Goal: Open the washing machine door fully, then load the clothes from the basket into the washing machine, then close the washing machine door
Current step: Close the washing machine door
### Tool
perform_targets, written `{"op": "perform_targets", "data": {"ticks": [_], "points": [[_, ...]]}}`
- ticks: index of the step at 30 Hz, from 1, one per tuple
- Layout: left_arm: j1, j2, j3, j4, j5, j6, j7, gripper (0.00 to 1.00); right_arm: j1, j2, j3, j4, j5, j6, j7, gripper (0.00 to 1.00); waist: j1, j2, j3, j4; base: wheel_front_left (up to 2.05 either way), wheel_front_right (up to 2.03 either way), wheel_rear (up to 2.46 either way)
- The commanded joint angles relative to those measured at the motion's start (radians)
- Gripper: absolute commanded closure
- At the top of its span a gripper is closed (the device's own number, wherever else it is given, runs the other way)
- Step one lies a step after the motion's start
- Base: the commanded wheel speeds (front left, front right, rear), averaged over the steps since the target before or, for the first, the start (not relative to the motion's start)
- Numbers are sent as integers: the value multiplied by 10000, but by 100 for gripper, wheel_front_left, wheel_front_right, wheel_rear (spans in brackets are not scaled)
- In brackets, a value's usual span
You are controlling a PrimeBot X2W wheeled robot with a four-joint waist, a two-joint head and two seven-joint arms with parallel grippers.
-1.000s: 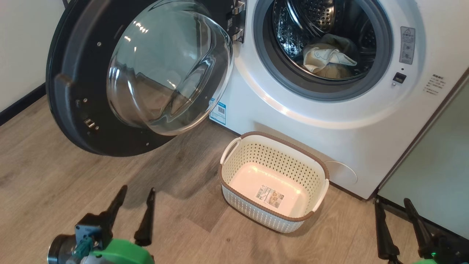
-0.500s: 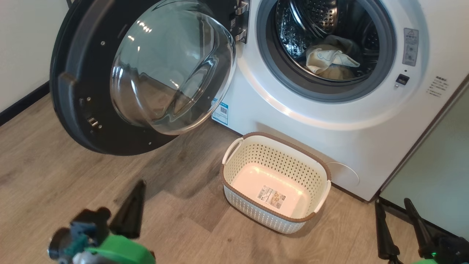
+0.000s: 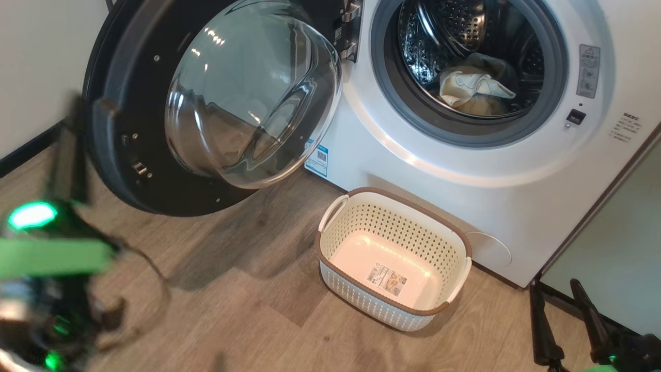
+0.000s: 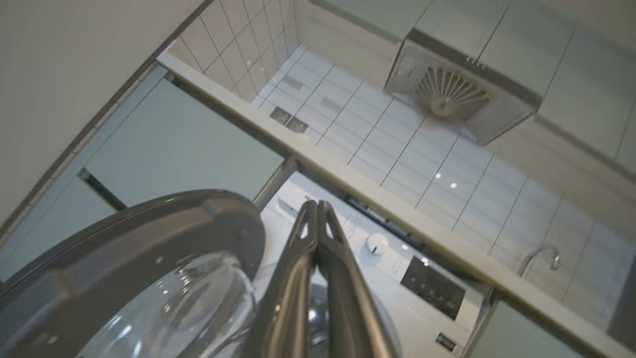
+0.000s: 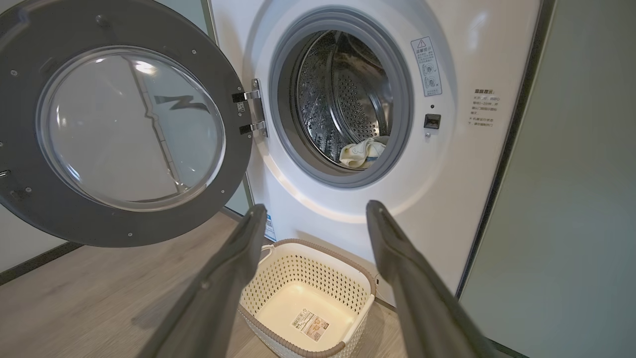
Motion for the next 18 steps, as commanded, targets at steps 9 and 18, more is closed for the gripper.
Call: {"op": "perform_targets", "data": {"ticks": [9, 18], "points": [[-3506, 1336, 3006, 1000, -4695, -748, 1142, 100, -288, -118, 224, -322, -49, -29, -67, 0, 0, -1, 69, 17, 0, 0, 0], [-5266, 2821, 3338, 4812, -6257, -255, 2791, 100, -215, -118, 285, -353, -94, -29, -66, 0, 0, -1, 122, -123, 0, 0, 0]]}}
